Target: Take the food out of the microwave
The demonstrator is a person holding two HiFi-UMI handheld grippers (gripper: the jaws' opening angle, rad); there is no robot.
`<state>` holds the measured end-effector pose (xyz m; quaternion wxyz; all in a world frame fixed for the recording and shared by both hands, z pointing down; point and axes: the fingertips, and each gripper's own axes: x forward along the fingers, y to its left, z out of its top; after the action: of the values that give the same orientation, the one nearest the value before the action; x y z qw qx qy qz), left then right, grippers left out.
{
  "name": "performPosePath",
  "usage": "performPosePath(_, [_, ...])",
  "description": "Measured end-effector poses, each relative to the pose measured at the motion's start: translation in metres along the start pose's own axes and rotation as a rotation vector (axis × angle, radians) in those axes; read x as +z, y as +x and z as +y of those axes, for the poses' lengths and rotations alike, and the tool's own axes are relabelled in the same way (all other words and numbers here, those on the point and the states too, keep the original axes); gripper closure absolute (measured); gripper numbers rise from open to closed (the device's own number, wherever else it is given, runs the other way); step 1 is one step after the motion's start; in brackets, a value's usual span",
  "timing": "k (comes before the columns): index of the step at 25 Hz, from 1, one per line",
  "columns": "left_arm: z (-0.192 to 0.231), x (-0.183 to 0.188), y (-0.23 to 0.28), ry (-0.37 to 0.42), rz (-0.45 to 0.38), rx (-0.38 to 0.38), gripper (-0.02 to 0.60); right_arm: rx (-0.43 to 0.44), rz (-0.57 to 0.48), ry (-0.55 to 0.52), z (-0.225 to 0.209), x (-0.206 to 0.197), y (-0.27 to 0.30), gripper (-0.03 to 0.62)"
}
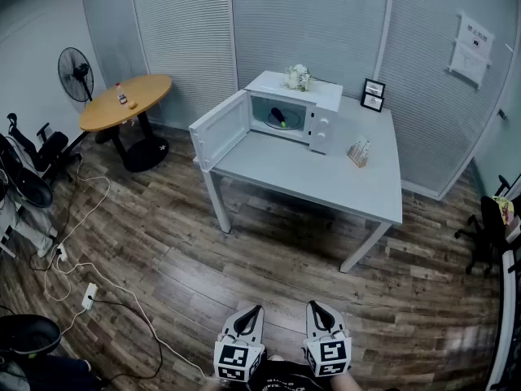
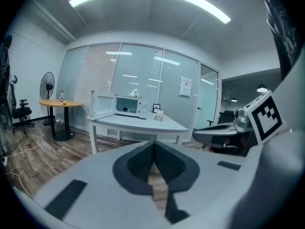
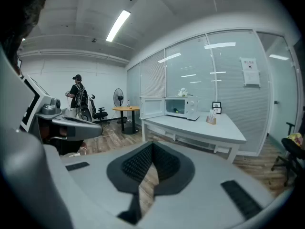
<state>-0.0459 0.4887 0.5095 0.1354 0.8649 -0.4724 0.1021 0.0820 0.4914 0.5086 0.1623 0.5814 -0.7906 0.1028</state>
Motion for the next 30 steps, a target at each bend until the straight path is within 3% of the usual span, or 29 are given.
performPosePath(16, [0.060, 0.016, 0.039, -0.005, -0.029, -0.015, 0.574, -0.066, -0.016, 0.039, -0.008, 0.014, 0.056, 0.589])
performPosePath(30, [0.106, 0.038, 0.078, 0.031, -0.043, -0.085, 0.574, -0.139, -0.016, 0.071, 0.000, 0.026, 0.100, 0.589])
